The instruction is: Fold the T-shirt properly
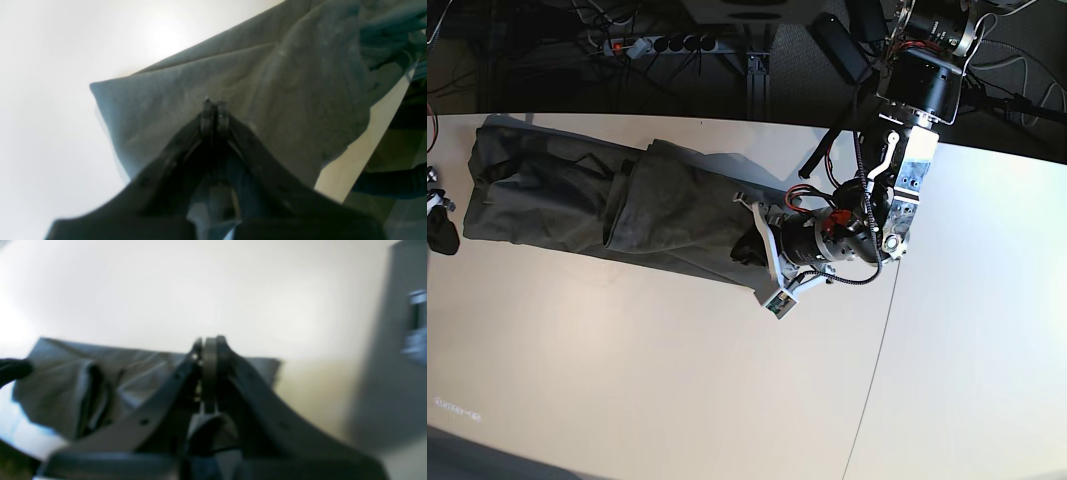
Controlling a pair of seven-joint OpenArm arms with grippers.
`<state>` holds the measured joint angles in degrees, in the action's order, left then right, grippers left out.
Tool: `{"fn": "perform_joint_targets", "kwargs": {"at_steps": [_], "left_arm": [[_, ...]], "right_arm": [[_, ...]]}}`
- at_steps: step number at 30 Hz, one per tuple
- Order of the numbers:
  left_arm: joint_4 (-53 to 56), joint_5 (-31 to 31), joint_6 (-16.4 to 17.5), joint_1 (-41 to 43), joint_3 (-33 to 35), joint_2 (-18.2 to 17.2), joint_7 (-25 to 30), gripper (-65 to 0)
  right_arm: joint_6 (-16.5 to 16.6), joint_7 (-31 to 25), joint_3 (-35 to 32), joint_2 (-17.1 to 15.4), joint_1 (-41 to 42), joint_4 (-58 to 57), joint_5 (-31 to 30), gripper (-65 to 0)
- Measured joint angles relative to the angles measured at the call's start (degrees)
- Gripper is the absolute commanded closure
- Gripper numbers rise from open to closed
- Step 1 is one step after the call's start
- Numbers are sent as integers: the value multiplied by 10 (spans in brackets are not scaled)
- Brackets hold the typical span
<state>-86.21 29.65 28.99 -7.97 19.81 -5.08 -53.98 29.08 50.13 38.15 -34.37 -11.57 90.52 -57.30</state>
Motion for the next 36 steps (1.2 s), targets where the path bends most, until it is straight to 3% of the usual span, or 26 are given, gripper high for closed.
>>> {"fn": "perform_joint_targets", "kwargs": {"at_steps": [4,9,15,20,29,36], "left_arm": [[0,0,0,0,0,0,0,-33],[0,0,0,0,0,0,0,-33],[0,1,0,0,0,0,0,-33],[0,0,0,0,0,0,0,-33],[0,0,0,0,0,0,5,-33],[0,0,0,0,0,0,8,-33]], "right_arm": [[0,0,-72,22,0,0,5,0],[0,-24,-129,34,0,-17,82,0],[0,-32,-128,31,0,-101,116,0],[0,-67,-127,31,2,-171,83,0],[2,-56,-116,32,0,-129,66,0],[2,-32,1,33,2,-72,62,0]]}}
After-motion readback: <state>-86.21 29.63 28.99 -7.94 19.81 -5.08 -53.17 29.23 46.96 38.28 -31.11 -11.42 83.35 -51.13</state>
